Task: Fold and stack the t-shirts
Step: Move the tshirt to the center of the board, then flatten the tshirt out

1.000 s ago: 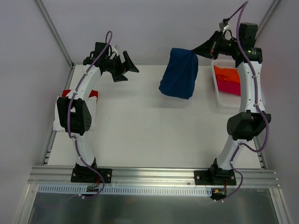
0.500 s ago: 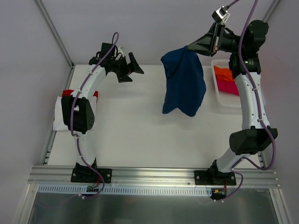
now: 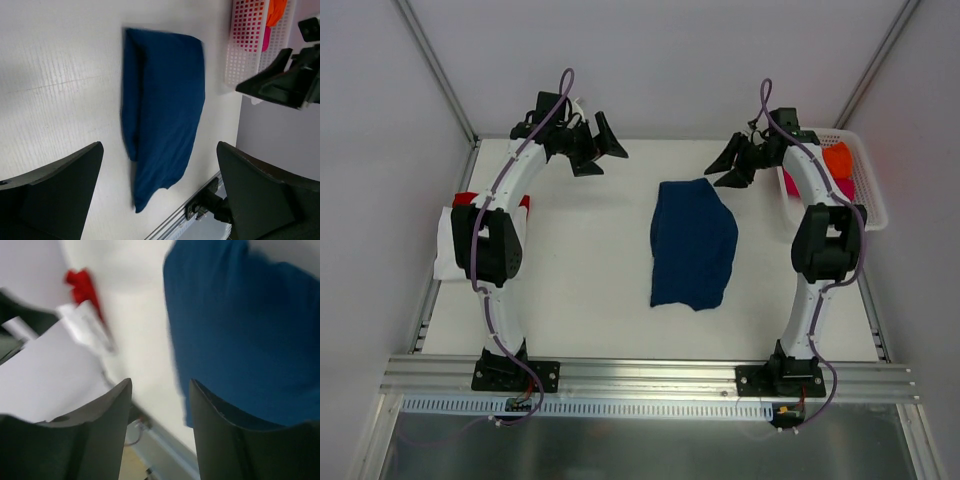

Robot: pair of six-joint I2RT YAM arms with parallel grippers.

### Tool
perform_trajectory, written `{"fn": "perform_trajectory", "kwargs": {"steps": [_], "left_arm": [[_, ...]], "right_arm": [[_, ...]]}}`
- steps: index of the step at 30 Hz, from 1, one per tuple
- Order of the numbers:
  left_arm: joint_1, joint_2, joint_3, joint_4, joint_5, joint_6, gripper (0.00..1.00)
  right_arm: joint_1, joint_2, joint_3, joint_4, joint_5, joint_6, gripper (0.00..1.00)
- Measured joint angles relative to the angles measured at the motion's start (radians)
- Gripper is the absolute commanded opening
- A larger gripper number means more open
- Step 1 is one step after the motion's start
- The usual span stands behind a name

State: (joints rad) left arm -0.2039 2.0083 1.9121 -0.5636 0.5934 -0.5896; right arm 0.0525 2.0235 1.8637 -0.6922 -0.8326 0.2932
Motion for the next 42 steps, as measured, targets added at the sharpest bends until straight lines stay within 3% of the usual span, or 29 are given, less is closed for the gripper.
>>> {"fn": "perform_trajectory", "kwargs": {"steps": [2,4,5,11,16,20,23,27,38,42], "left_arm": [[0.0,-0.001,-0.005,0.003,-0.001,0.001,0.99],[0.0,-0.004,-0.017,0.004,-0.002,0.003,0.99],[0.0,-0.008,-0.026,0.005,-0.002,0.006,0.99],[-0.035,-0.096,-0.138,0.007,-0.054,0.034,0.99],[-0.124,-0.222,-0.294,0.0,-0.174,0.05,0.98],[-0.171,-0.248,-0.346,-0.081,-0.361,0.044,0.99],[-0.196,-0.238,-0.342,-0.182,-0.532,0.043,0.99],[-0.21,-0.234,-0.335,-0.278,-0.658,0.041,0.99],[-0.216,-0.347,-0.405,-0.341,-0.766,-0.032,0.99],[-0.223,-0.399,-0.417,-0.343,-0.798,-0.056,0.99]], "right_arm": [[-0.003,0.071,0.055,-0.085,0.126,-0.067,0.55],[-0.003,0.108,0.114,-0.155,0.243,-0.122,0.66],[-0.004,0.111,0.142,-0.188,0.3,-0.158,0.66],[0.022,-0.015,0.195,-0.288,0.461,-0.287,0.68],[0.124,-0.309,-0.04,-0.323,0.54,-0.33,0.68],[0.198,-0.466,-0.256,-0.352,0.573,-0.345,0.68],[0.23,-0.477,-0.357,-0.379,0.608,-0.346,0.68],[0.29,-0.478,-0.467,-0.369,0.624,-0.319,0.68],[0.66,-0.483,-0.676,-0.186,0.62,-0.152,0.67],[0.743,-0.484,-0.749,-0.121,0.622,-0.109,0.67]]}}
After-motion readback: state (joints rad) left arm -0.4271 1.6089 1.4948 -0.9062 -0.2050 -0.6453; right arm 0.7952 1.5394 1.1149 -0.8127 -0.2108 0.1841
